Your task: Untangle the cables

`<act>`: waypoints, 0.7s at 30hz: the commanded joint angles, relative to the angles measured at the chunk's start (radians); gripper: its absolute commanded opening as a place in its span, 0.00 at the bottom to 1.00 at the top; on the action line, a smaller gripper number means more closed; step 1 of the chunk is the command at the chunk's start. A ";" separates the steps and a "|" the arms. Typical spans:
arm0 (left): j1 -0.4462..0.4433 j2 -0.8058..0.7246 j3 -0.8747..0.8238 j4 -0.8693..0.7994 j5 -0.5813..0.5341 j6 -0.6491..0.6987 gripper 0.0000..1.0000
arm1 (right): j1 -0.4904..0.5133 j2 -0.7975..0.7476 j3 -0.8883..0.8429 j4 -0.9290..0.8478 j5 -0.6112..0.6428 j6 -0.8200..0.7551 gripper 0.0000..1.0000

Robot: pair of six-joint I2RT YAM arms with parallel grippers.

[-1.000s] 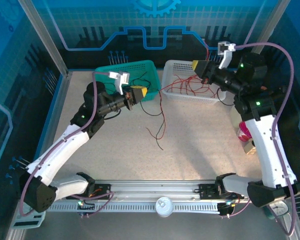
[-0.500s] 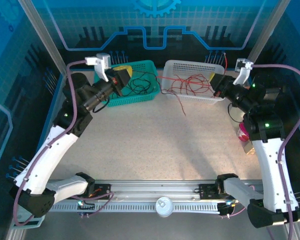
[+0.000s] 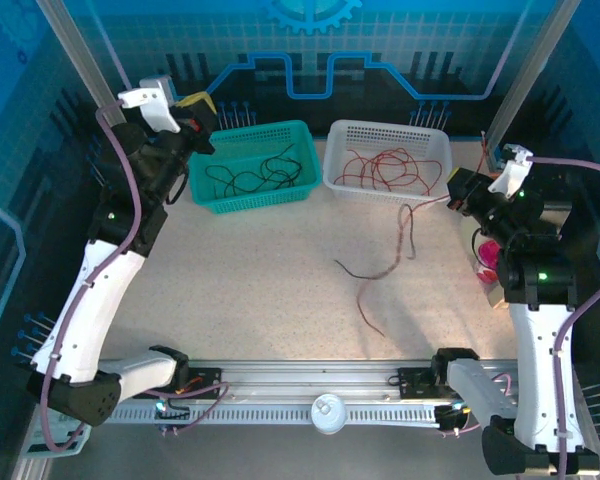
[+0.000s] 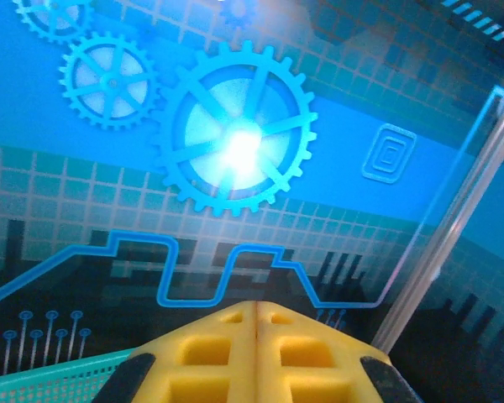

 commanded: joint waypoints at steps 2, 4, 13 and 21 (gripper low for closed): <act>0.008 -0.009 -0.001 0.007 0.073 0.023 0.00 | -0.013 0.037 0.027 0.031 -0.161 0.001 0.00; 0.008 -0.020 -0.021 -0.002 0.131 0.009 0.00 | -0.012 0.054 0.050 0.056 -0.220 0.010 0.00; -0.005 -0.090 -0.152 0.036 0.477 -0.152 0.43 | 0.102 0.147 0.200 0.164 -0.324 0.073 0.00; -0.165 -0.138 -0.208 0.011 0.540 -0.212 0.62 | 0.298 0.288 0.379 0.142 -0.169 0.000 0.00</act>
